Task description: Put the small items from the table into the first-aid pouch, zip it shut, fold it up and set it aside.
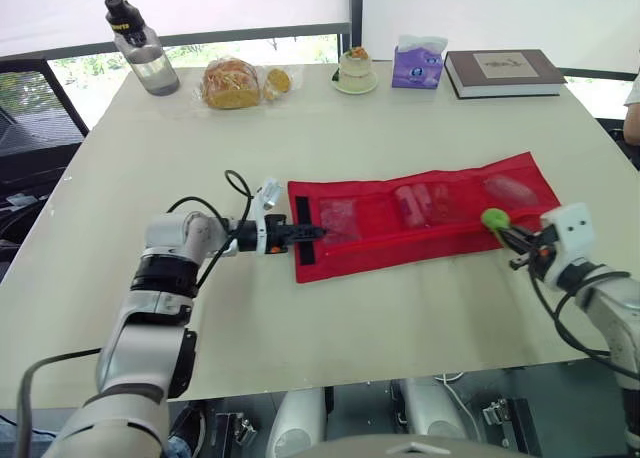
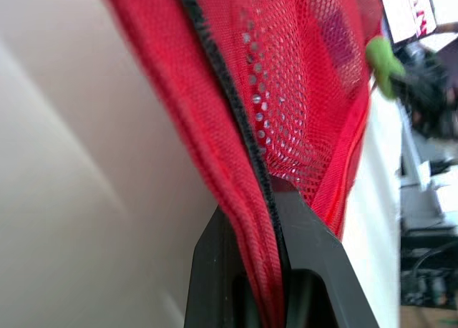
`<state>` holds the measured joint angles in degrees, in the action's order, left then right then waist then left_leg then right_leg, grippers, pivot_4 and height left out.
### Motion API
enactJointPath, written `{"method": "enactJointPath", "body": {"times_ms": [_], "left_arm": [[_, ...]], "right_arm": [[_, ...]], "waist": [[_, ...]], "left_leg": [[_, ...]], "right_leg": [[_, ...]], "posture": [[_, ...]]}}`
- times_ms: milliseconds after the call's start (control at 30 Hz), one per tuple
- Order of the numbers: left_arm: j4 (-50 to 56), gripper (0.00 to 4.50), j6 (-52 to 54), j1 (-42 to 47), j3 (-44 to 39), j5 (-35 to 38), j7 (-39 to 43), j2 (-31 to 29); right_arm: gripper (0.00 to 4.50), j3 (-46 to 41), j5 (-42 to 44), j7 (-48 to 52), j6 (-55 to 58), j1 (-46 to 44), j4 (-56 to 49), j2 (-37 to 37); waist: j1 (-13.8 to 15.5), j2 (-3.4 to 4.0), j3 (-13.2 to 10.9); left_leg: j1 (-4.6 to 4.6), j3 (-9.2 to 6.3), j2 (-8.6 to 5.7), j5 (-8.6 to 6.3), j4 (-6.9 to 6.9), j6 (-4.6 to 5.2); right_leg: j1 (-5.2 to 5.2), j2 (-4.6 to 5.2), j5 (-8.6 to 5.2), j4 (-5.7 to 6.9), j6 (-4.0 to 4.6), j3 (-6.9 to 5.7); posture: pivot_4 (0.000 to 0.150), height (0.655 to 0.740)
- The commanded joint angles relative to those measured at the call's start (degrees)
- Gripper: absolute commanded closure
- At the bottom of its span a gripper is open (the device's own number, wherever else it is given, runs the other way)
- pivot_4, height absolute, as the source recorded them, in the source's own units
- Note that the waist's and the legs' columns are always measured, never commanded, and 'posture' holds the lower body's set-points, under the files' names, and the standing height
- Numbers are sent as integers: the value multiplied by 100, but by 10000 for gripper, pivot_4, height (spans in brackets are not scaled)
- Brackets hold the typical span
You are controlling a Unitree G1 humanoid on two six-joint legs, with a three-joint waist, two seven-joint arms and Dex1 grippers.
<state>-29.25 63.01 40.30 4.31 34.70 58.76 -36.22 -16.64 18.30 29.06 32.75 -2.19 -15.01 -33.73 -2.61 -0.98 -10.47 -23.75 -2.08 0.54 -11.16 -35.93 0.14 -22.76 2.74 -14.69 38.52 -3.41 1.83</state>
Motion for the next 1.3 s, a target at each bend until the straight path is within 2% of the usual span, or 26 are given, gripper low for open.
{"method": "enactJointPath", "body": {"times_ms": [33,367,567,733,900,933,967,1000,1033,1067,1100,1200,1300], "left_arm": [[-157,45000,-218,-268,239,-480,285,-472],[-932,45000,-980,-25,440,-1095,787,-991],[-1521,45000,-1357,302,509,-1369,877,-1038],[-1644,45000,-1376,386,534,-1478,937,-1052],[-1569,45000,-1363,328,546,-1572,1015,-1153],[-1594,45000,-1366,332,532,-1587,1006,-1171],[-1635,45000,-1375,338,517,-1608,996,-1206],[-1665,45000,-1375,341,498,-1621,986,-1235],[-1684,45000,-1377,334,480,-1626,999,-1276],[-1701,45000,-1383,329,466,-1638,1010,-1305],[-1720,45000,-1394,321,447,-1656,1013,-1329],[-1773,45000,-1428,299,393,-1714,1021,-1367],[-1812,45000,-1462,286,347,-1749,1017,-1392]], "right_arm": [[44788,-390,-156,-317,-66,-13,48,-131],[44788,-734,-619,-1093,-237,-82,533,-221],[44788,-726,-702,-1243,-326,-43,541,-235],[44788,-800,-815,-1353,-417,51,553,-272],[44788,-1097,-526,-1225,-273,208,444,-280],[36230,-1157,-483,-1249,-270,222,420,-264],[33927,-1227,-430,-1249,-247,233,389,-260],[27008,-1285,-406,-1253,-236,240,369,-259],[23659,-1340,-431,-1294,-259,242,364,-256],[16833,-1377,-475,-1336,-287,242,375,-257],[14544,-1416,-520,-1394,-324,236,389,-240],[1478,-1501,-419,-1419,-322,199,355,-132],[589,-1511,155,-1123,-175,170,78,120]], "waist": [[0,0,0],[13,0,0],[22,0,0],[22,0,0],[21,0,0],[19,0,0],[8,0,0],[-1,0,0],[-29,1,1],[-46,1,1],[-65,3,2],[-70,7,4],[-69,7,5]], "left_leg": [[1,1,2,0,3,0],[-1,11,4,0,4,1],[-2,11,4,0,3,1],[-3,11,4,0,2,1],[-4,11,4,0,3,1],[-4,11,4,0,3,1],[-4,11,4,0,3,1],[-3,12,4,0,4,1],[0,14,6,0,4,2],[4,15,10,0,8,2],[6,15,12,0,9,2],[6,13,15,0,10,2],[5,14,15,0,10,2]], "right_leg": [[-1,-2,-1,0,1,0],[-5,-6,-3,-2,1,10],[-5,-7,-7,-1,-8,9],[-5,-7,-9,-1,-12,9],[-5,-7,-8,-1,-11,9],[-5,-7,-8,-1,-10,10],[-5,-7,-8,-1,-10,10],[-5,-8,-5,-1,-5,11],[-5,-9,-4,0,-4,13],[-6,-14,-5,0,-5,16],[-6,-17,-7,1,-6,16],[-6,-20,-14,2,-16,16],[-6,-20,-13,2,-15,17]], "posture": [[1500,7332],[1500,7332],[1500,7332],[1500,7332],[1500,7332],[1500,7332],[1500,7332],[1500,7332],[1500,7332],[1500,7332],[1500,7332],[1500,7332],[1500,7332]]}}
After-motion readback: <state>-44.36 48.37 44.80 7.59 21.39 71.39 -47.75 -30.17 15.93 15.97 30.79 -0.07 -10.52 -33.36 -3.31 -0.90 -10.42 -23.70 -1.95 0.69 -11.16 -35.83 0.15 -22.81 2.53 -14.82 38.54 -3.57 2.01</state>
